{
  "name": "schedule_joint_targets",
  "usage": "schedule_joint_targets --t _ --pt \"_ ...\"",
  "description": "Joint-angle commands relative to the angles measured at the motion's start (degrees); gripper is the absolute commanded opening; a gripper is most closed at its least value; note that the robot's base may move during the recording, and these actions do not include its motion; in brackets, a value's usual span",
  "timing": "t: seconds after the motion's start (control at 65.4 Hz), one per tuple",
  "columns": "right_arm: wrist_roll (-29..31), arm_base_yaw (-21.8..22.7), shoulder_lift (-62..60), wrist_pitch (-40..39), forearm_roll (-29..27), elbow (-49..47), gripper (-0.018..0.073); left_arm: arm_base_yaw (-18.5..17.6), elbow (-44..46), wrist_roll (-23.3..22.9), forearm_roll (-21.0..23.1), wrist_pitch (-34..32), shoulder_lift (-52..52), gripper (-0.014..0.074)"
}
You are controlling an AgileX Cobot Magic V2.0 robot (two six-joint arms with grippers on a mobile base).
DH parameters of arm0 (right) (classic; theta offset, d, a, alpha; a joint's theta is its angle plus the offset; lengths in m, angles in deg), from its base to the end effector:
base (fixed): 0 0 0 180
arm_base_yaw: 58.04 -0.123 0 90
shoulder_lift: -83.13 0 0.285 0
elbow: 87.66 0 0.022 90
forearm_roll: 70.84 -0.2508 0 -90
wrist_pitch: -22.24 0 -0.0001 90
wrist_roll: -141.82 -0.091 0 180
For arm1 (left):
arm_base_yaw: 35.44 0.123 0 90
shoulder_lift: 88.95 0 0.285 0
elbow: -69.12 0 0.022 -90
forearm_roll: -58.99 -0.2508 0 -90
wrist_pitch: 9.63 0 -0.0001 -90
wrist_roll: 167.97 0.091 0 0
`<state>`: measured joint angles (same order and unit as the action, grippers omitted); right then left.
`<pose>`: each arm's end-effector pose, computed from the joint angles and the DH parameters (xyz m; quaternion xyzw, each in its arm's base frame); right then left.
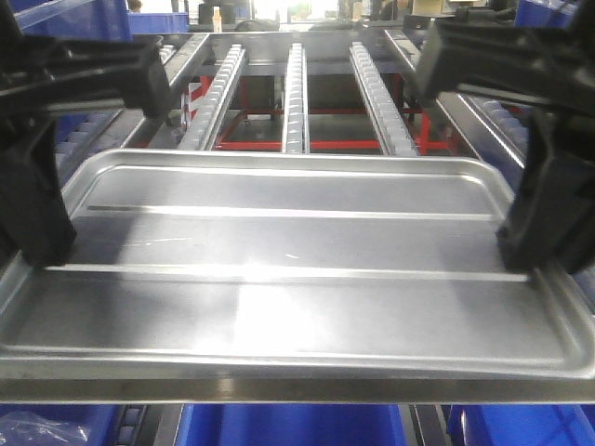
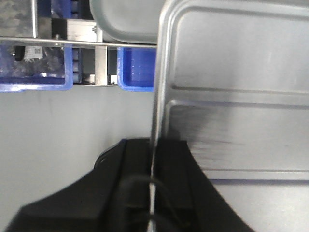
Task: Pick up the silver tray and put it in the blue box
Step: 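Lift the tray with both grippers and pull it toward the robot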
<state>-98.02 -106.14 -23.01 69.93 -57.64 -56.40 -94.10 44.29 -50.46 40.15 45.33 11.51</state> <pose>0.1521 0.1465 0.2733 0.0438 0.9661 0.1295 0.2189 0.1400 -0.1837 0.2810 0.0359 0.9723 -0.0811 0.2165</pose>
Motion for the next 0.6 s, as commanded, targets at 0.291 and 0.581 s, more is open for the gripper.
schedule_joint_targets --t 0.291,0.581 --pt "-0.66 -3.17 -1.6 -1.12 4.26 -1.28 0.005 -0.9 1.44 -1.03 -0.54 0.63 1.78 -0.0014" --pt "-0.83 -3.17 -1.6 -2.35 4.26 -1.45 0.005 -1.02 1.44 -0.92 -0.18 1.46 1.78 -0.0014"
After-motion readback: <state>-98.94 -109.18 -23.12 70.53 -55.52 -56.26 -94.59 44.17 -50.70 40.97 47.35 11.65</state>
